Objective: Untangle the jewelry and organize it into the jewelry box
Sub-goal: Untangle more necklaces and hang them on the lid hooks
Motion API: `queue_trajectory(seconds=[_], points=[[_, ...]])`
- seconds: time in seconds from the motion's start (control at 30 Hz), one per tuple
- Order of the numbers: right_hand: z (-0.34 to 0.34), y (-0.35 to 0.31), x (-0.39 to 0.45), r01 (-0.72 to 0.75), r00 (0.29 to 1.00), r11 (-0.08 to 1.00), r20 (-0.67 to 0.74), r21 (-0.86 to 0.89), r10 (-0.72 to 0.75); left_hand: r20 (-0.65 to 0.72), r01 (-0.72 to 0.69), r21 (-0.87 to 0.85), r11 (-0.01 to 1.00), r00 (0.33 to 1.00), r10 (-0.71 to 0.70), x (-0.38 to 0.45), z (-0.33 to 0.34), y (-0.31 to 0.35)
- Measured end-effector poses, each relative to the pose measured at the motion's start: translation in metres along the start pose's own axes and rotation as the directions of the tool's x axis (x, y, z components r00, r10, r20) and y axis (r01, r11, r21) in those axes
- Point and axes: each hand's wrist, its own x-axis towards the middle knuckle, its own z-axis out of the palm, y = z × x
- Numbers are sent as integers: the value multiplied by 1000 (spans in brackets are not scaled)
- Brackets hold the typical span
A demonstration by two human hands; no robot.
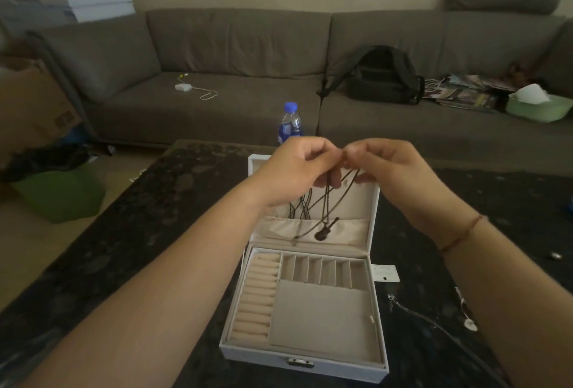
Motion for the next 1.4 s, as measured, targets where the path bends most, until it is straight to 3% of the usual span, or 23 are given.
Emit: queue_trajectory(seconds=[0.13, 0.57, 0.67, 0.8, 0.87, 1.0, 1.13, 1.27, 1.33, 1.4], points=[[-6, -3, 10, -61, 998, 989, 23, 133, 58, -3, 10, -97, 995, 1000, -10, 2, 8, -9], [-5, 1, 19, -18, 1000, 995, 25, 95, 16, -23, -32, -546, 837, 999, 23, 5, 40, -36], [-8, 1, 20, -5, 1000, 997, 29, 83, 3, -33, -41, -508, 860, 999, 28, 1, 42, -42], [4, -4, 17, 145, 988, 969, -32, -198, -154, -88, -81, -329, 941, 995, 55, -1, 40, -45], [12, -4, 17, 172, 979, 945, -61, -278, -196, -116, -92, -325, 941, 992, 57, 0, 39, -43], [19, -5, 20, 139, 972, 948, -141, -286, -185, -157, -73, -350, 934, 987, 19, 2, 37, -41], [21, -8, 23, 134, 967, 958, -176, -252, -182, -147, -64, -236, 970, 989, 30, 0, 37, -58], [18, -8, 35, -34, 988, 982, -152, -183, 6, -73, 10, -210, 978, 997, -26, -12, 43, -83], [15, -8, 40, -159, 986, 979, -79, -128, 150, -43, 52, -227, 973, 997, -64, -17, 49, -94], [12, -12, 44, -237, 970, 955, 19, -181, 244, -42, 57, -231, 971, 997, -69, -17, 52, -103]])
